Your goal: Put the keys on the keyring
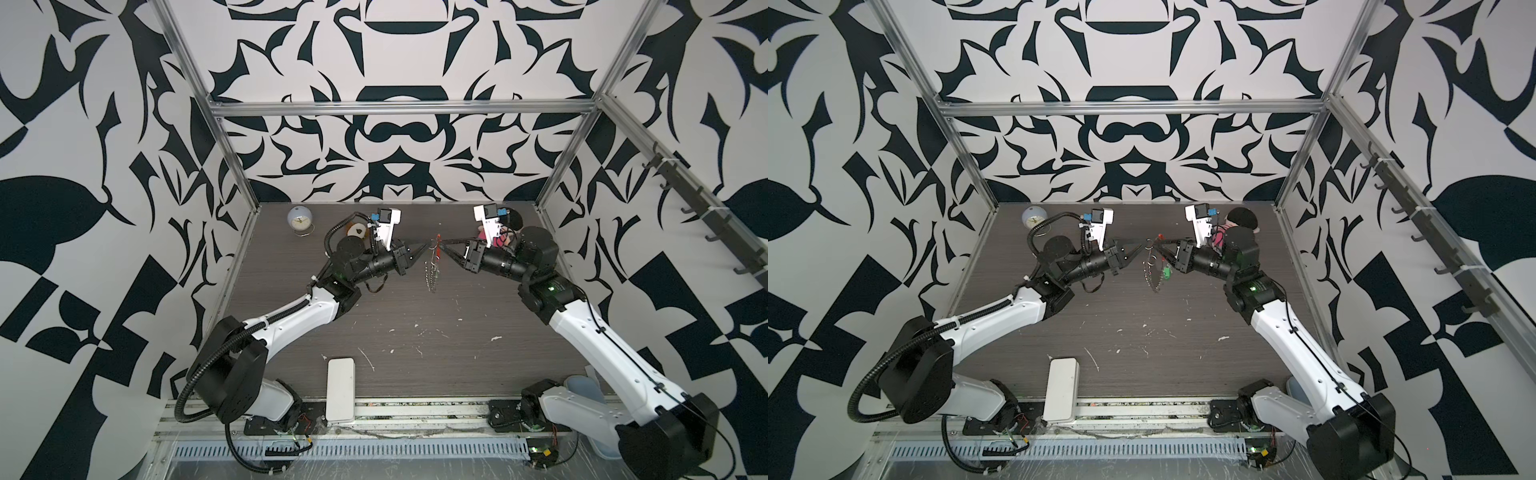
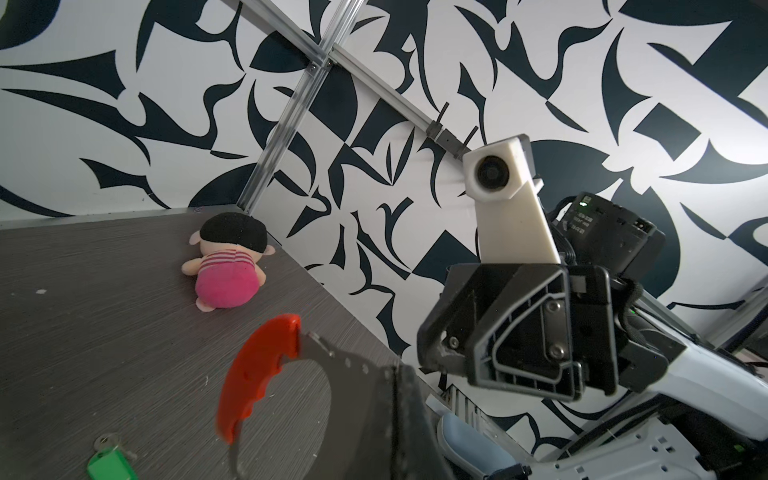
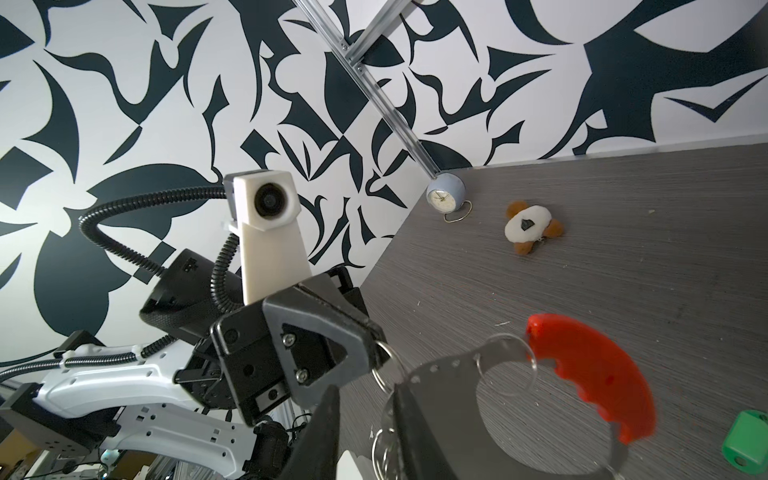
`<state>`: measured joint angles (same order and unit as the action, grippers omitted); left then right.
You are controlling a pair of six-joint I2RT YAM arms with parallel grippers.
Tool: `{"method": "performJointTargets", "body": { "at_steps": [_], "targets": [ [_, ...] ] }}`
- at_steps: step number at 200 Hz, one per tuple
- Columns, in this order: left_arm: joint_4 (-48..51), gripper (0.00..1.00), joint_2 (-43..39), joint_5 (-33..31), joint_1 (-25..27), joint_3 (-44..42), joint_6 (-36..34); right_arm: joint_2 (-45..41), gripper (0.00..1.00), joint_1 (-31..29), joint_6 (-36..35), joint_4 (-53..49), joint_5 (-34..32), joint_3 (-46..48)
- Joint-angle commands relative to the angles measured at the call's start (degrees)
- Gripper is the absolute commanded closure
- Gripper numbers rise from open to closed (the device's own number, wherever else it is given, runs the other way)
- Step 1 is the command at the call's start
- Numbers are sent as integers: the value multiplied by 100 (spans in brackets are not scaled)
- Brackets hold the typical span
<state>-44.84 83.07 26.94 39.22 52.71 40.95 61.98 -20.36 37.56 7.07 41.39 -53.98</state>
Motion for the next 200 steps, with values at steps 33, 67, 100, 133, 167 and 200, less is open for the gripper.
{"method": "performJointTargets", "body": {
  "at_steps": [33,67,100,133,167,200],
  "targets": [
    [-505,100,-7,157,-46,256,203,92,73,-22,19,554,71,-60],
    [-631,100,10,167,-55,257,313,178,73,-29,207,860,95,14],
    [-629,100,25,175,-55,281,334,287,79,-37,455,1219,175,63],
    [-696,100,60,152,-55,295,398,280,85,-56,483,1270,203,84],
    [-888,100,161,153,-54,294,553,262,86,-74,500,1273,220,176],
    [-930,100,235,180,-51,330,629,291,86,-106,523,1320,230,185]
  ]
}}
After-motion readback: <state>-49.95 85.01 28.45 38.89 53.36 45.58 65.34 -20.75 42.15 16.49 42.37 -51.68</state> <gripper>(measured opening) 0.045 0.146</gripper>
